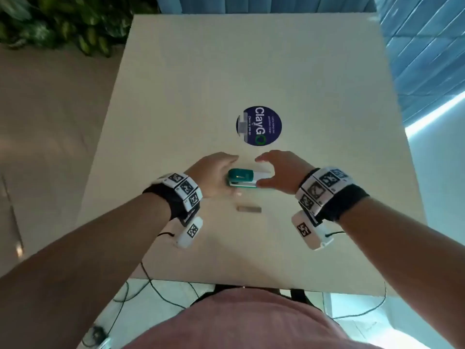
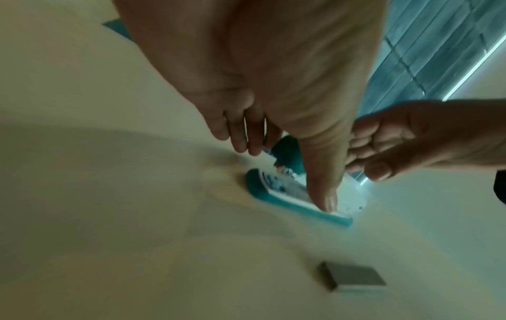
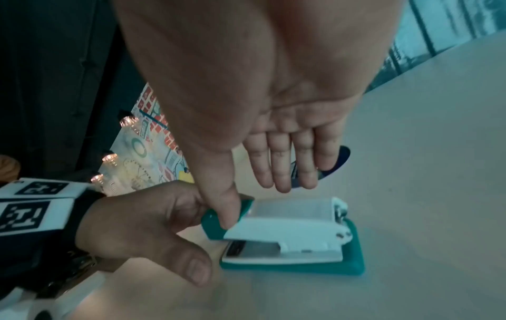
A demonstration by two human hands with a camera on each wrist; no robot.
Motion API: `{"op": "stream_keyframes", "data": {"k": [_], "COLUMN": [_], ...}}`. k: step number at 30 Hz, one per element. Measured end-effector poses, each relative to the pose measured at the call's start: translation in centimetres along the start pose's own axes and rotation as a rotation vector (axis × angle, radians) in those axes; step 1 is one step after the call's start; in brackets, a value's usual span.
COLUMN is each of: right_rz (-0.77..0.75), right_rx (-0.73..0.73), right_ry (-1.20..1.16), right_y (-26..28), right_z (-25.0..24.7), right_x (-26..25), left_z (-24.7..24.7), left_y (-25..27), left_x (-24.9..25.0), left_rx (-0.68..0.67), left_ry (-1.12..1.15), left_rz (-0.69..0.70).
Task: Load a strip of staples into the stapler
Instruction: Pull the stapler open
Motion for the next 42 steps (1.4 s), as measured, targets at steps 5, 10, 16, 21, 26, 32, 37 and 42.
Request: {"op": "stream_keyframes", "data": {"k": [5, 10, 16, 21, 26, 32, 37, 42], "right_rz": [-0.043, -0.077, -0.115, -0.123, -0.113, 0.008, 0.103, 0.131], "right_rx": [-0.005, -0.007, 0.005, 0.059, 0.208, 0.324, 0.312, 0.309], "right_ry": [0.021, 0.071, 0.110, -0.007, -0.138, -0.028, 0.046, 0.031], "right_y": [-1.0, -1.9, -2.3, -0.9, 2.2, 4.8, 4.1, 3.8], "right_z": [1.5, 2.2, 2.5, 0.7, -3.6, -6.3, -4.0, -1.5], "right_x": [-1.7, -3.2, -3.7, -3.3, -1.1, 5.4, 9.5, 11.3], "left_z": [0.5, 0.5, 1.3, 1.5, 1.5, 1.6, 1.7, 2.0], "left_y": [-0.2, -0.5, -1.1, -1.4, -1.2, -1.1, -1.0, -1.1], "left_x": [0.2, 1.6, -0.5, -0.8, -0.6, -0.5, -0.7, -1.2], "left_rx": [0.089, 0.081, 0.112, 0.094, 0.094, 0.118, 0.134, 0.127], "left_ry": [-0.025, -0.063, 0.055, 0.081, 0.101, 0.113, 0.136, 0.142], "left_rz": [0.084, 0.095, 0.002, 0.014, 0.043, 0.057, 0.047, 0.033]}}
Point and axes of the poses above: each hand's wrist, its own y-axis away from the middle knuckle, its own z-axis out of the palm, x = y × z, the point moved 6 cm from there along -y, towards the middle knuckle, and after that the axes turned 11 degrees about x, right-handed, at the moved point
